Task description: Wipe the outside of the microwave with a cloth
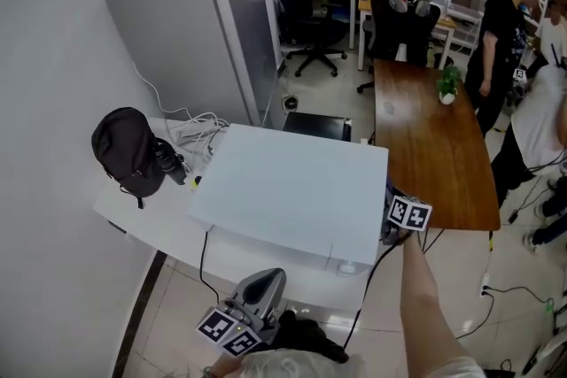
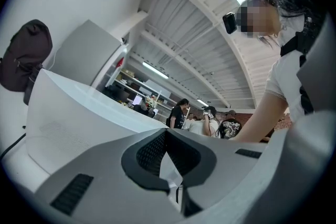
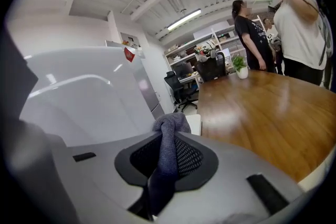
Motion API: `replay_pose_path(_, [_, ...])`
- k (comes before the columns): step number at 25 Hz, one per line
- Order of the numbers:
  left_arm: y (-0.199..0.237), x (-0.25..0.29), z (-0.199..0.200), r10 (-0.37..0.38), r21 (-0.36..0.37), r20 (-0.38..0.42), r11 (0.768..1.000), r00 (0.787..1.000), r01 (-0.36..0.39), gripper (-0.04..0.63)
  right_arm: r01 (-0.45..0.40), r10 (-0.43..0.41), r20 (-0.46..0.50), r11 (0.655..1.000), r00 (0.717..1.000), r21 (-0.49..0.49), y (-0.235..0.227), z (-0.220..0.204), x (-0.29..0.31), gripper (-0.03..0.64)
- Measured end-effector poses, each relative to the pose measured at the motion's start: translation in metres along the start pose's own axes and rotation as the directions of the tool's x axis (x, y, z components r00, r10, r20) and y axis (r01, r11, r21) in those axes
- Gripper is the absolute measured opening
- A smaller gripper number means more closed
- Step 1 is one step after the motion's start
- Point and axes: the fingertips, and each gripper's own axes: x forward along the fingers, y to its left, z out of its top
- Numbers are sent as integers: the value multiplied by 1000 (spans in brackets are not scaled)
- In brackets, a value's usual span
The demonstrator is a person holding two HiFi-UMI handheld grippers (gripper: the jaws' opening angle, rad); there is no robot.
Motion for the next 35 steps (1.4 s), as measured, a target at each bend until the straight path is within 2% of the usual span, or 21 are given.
replay_pose_path(4, [0,4,2,-7,-7,6,1000,1000,7,-14,-56,55,-15,997,998,-54,18,-22,-27,77])
replay_pose_path(10, [-14,18,-3,-77,-22,2,997,997,77,-14,-130,130,0,991,991,-33,62,-85,-111,77])
replay_pose_path(17, [-35,28,-12,-157,-35,-21,987,987,156,-14,-106,107,49,994,993,-27,108,-127,-195,77])
replay_pose_path(22, [-46,33,-8,-200,-40,-8,979,980,200,-14,-89,85,77,995,993,53,120,-143,-217,77])
replay_pose_path(25, [-47,33,-11,-206,-38,-14,978,978,206,-14,-45,37,95,995,995,84,116,-145,-219,77])
replay_pose_path(28, [-48,29,-11,-197,-37,-8,980,980,197,-14,3,-20,155,994,988,111,112,-129,-232,77])
replay_pose_path(35, [-46,-2,-21,-137,-49,-8,989,990,137,-14,25,-39,222,997,974,68,132,-106,-272,77])
